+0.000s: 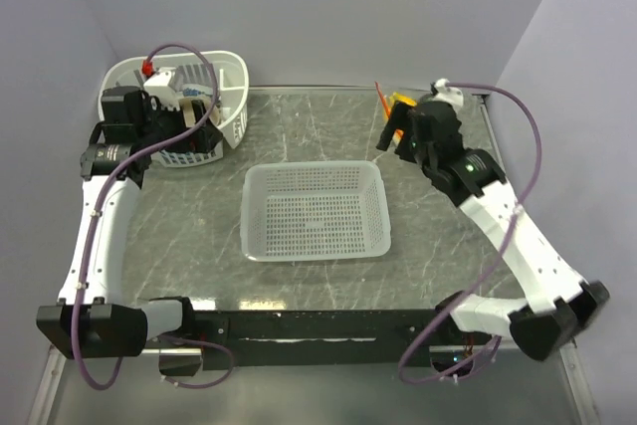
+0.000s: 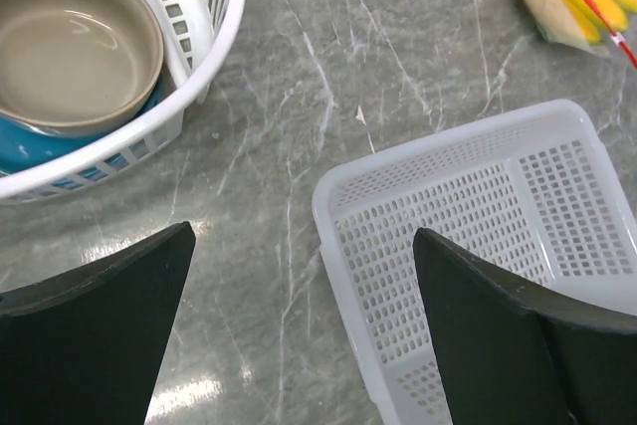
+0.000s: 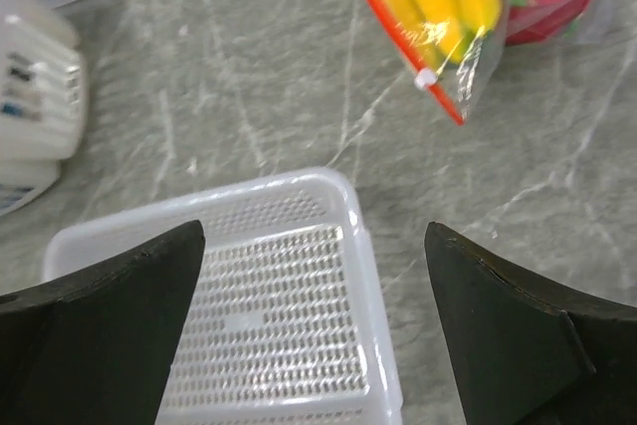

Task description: Open the zip-top bag and remove the fake food

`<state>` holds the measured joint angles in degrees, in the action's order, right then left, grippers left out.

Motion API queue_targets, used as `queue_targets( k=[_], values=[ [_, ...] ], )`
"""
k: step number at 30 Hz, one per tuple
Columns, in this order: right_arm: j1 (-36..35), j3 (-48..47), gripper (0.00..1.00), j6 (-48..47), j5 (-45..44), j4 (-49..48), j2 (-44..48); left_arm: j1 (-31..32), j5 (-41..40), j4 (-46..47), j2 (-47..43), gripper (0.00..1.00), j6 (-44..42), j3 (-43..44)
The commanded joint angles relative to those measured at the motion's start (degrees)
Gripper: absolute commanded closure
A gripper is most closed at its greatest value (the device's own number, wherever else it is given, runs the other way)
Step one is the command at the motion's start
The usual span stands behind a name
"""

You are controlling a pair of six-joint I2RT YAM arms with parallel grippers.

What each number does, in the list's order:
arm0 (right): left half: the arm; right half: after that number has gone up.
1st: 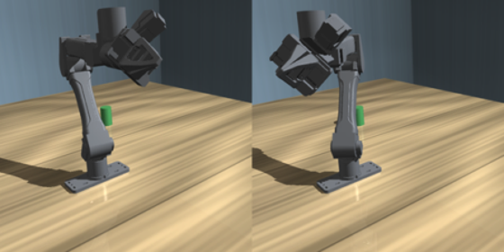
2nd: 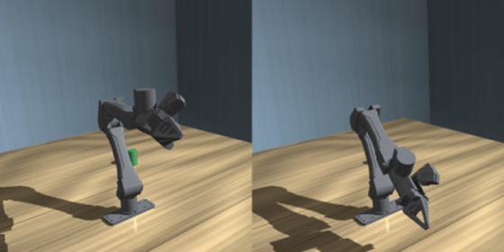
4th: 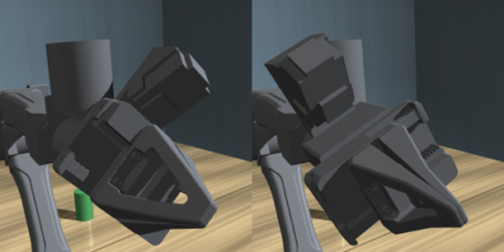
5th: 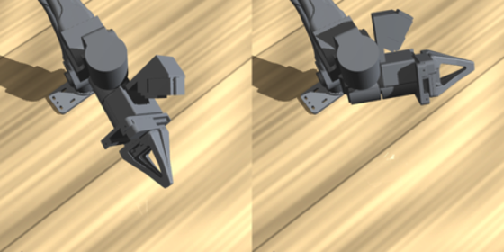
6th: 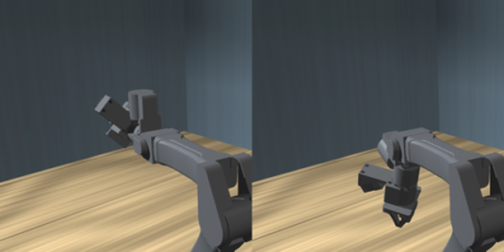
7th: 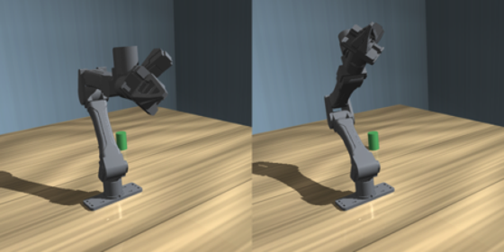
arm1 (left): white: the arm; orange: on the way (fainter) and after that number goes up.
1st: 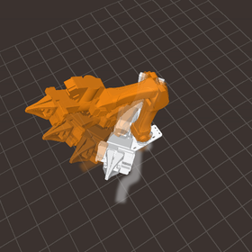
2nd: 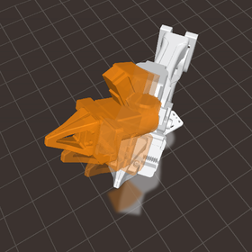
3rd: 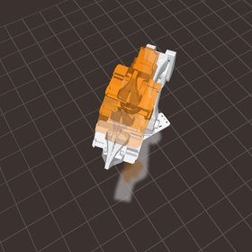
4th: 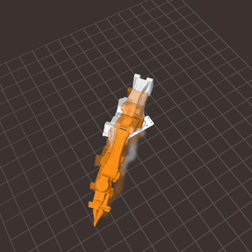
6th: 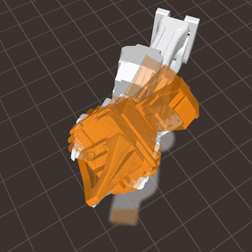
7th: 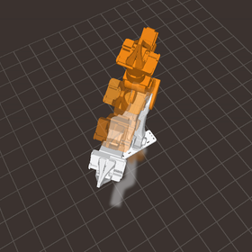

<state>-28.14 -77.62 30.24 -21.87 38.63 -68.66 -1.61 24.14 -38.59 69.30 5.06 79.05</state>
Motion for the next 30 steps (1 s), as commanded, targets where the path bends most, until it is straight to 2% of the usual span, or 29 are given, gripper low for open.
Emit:
queue_targets(
  k=[1, 3, 9, 13, 16, 20, 24, 30],
  values=[
    [0.2, -9.4, 0.0, -5.9, -9.7, -1.1, -10.7, 0.2, -0.2, 6.1, 2.1, 0.01, -0.9, -2.5],
    [0.7, -15.0, 0.0, -7.2, -14.9, -1.7, -15.6, 0.2, 0.7, 9.4, 3.3, 0.01, -0.6, -5.6],
    [2.2, -23.0, 0.0, -13.5, -15.2, -10.1, -29.8, 0.2, 5.3, 12.5, 6.2, 0.01, -1.6, -12.8],
    [2.6, -27.4, 0.04, -17.0, -17.7, -11.4, -39.7, 0.3, 3.6, 14.1, 6.6, 0.01, -6.4, -18.6],
    [2.9, -29.0, 0.06, -18.5, -18.2, -12.2, -43.4, 0.5, 3.5, 14.9, 7.0, 0.01, -7.9, -21.2],
    [3.2, -28.1, 0.09, -19.3, -22.6, -13.5, -45.5, 1.3, 4.7, 15.9, 7.4, 0.01, -8.2, -23.4],
    [4.2, -24.3, 0.12, -19.2, -27.0, -15.4, -44.5, 5.3, 5.4, 17.3, 7.6, 0.01, -7.2, -24.6],
    [7.4, -20.4, 0.13, -18.5, -23.6, -15.4, -43.7, 11.4, 3.1, 18.9, 9.6, 0.01, -5.4, -25.5]
  ],
)
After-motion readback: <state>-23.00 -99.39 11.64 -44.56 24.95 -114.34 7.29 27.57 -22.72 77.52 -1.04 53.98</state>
